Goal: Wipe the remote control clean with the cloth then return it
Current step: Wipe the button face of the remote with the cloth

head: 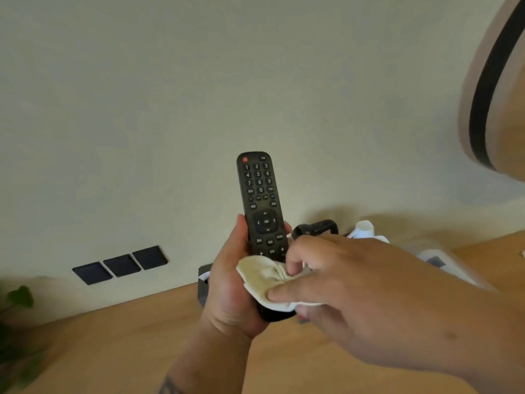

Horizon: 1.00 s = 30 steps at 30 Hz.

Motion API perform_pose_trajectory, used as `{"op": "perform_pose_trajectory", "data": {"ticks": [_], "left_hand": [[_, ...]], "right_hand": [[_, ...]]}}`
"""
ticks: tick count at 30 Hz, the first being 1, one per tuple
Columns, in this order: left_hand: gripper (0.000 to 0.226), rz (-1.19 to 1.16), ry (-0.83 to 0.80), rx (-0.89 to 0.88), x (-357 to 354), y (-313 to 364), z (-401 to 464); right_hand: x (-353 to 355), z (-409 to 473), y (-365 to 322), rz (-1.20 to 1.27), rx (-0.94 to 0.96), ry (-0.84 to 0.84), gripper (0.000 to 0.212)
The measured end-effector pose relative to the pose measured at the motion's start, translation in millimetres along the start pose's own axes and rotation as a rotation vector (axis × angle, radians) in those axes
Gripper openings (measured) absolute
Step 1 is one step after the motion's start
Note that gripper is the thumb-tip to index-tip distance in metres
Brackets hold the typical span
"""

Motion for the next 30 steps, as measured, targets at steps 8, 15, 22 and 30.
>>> {"op": "perform_pose_trajectory", "data": {"ticks": [8, 15, 22, 30], "left_hand": [[0.059, 0.252, -0.086, -0.138, -6, -3, 3], [0.053, 0.296, -0.051, -0.185, -19, 0, 4], [0.063, 0.233, -0.018, -0.204, -18, 9, 12], [0.065, 0.249, -0.012, -0.198, -20, 15, 19]], "right_hand": [[58, 19, 30, 0.229, -0.290, 0.451, 0.047], [63, 38, 2, -0.139, -0.436, 0.435, 0.050], [36, 34, -11, -0.073, -0.403, 0.368, 0.046], [78, 37, 14, -0.012, -0.376, 0.489, 0.050]]}}
Point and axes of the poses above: each hand's wrist, its own z-axis towards the middle knuckle, its own x-axis out of the back of the hand, y = z × x, the point moved 4 cm from there along z, towards the middle knuckle, and after that the axes turned 2 degrees about -x, right-handed, at the moved point
